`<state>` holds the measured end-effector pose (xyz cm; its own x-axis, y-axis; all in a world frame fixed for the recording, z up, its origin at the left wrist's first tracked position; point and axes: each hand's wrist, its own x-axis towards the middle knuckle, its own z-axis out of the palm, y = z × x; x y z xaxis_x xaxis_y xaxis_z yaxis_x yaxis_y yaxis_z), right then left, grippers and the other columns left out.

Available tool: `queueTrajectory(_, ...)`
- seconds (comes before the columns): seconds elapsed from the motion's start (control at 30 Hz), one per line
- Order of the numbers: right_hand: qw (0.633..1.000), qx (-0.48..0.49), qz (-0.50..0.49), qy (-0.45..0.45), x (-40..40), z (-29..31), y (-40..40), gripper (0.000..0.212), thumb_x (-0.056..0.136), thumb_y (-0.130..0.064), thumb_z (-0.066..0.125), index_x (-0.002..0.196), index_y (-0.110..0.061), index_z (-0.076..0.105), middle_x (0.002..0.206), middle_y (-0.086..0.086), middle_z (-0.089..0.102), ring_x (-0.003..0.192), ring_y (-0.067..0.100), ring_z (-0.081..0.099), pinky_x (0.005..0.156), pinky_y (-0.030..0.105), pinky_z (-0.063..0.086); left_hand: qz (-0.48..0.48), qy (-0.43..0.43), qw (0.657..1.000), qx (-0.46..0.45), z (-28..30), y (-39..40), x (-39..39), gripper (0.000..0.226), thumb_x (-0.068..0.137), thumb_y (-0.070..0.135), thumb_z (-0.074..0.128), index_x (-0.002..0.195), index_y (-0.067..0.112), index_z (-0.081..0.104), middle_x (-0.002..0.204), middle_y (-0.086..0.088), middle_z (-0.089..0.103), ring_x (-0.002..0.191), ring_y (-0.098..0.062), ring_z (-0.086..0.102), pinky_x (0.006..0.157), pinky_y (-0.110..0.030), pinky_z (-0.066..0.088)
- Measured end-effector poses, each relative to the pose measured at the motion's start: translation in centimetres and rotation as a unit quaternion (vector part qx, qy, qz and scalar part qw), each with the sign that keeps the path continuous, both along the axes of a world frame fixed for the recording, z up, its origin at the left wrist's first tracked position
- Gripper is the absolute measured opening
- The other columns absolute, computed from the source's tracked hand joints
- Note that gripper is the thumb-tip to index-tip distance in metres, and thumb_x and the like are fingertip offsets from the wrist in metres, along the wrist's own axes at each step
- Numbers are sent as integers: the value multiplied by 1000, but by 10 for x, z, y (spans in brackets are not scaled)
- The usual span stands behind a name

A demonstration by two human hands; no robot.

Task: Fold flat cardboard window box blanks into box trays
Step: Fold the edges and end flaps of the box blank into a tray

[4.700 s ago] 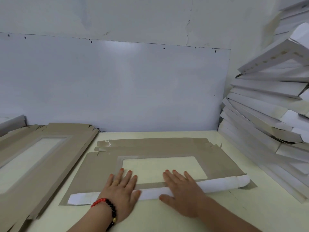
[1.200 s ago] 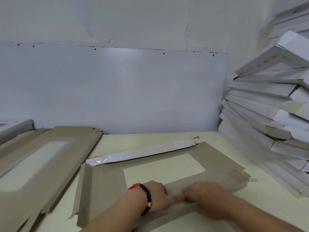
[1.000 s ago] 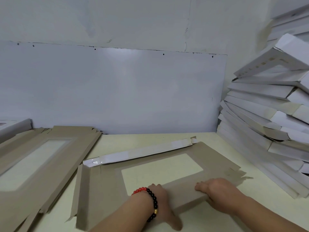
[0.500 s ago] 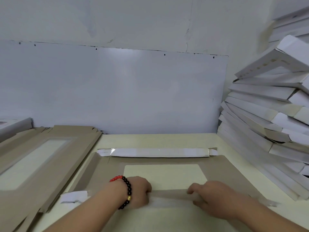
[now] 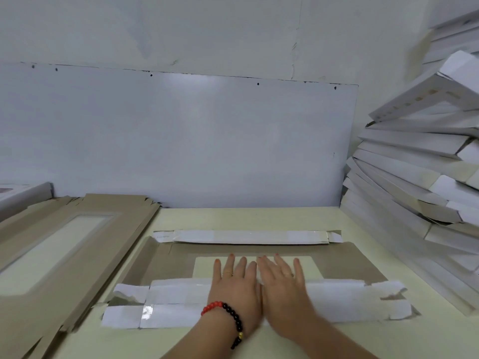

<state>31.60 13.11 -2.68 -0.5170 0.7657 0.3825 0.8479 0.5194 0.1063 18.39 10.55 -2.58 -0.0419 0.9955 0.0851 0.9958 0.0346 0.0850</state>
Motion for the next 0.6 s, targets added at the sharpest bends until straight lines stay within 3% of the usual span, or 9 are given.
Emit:
queueTrajectory(0.03, 999, -40, -3, -7, -8, -4, -3, 61, 67, -41, 70, 124, -17, 66, 128, -4, 64, 121, 21, 59, 104, 45, 17, 6, -5, 1000, 2, -5, 0, 3, 61, 96, 37, 18, 154, 21, 7, 162, 1, 10, 149, -23, -6, 116, -49, -13)
queueTrajectory(0.1, 998, -58, -2, -6, -13, -16, -2, 64, 85, -39, 53, 145, -18, 43, 152, -3, 39, 141, 22, 35, 110, 45, 3, 13, -5, 1000, -5, -17, -1, -2, 58, 98, 39, 13, 153, 22, 8, 161, 1, 12, 149, -24, -4, 116, -49, -14)
queueTrajectory(0.2, 998, -62, -8, -3, 0, -19, 5, 56, 92, -43, 42, 145, -26, 43, 151, -7, 40, 140, 16, 37, 112, 45, 3, 22, 9, 1000, -20, -29, -7, -27, 60, 98, 47, 8, 153, 24, 7, 161, 2, 10, 148, -24, -4, 117, -49, -13)
queueTrajectory(0.3, 985, -166, -25, -29, 31, -25, 22, 57, 101, -46, 20, 154, -33, 8, 162, -9, 4, 148, 11, 4, 116, 45, -12, 36, 19, 999, -23, -32, -13, -56, 60, 97, 48, 9, 154, 27, 6, 162, 3, 6, 148, -24, -6, 117, -49, -12)
queueTrajectory(0.6, 969, -173, -172, -31, 139, -24, 55, 51, 102, -47, 13, 152, -42, 9, 161, -16, 3, 148, 7, 7, 117, 43, -2, 113, 25, 993, -17, -35, -28, -133, 54, 99, 47, 10, 152, 37, 13, 161, 8, 7, 148, -22, -3, 118, -45, -6)
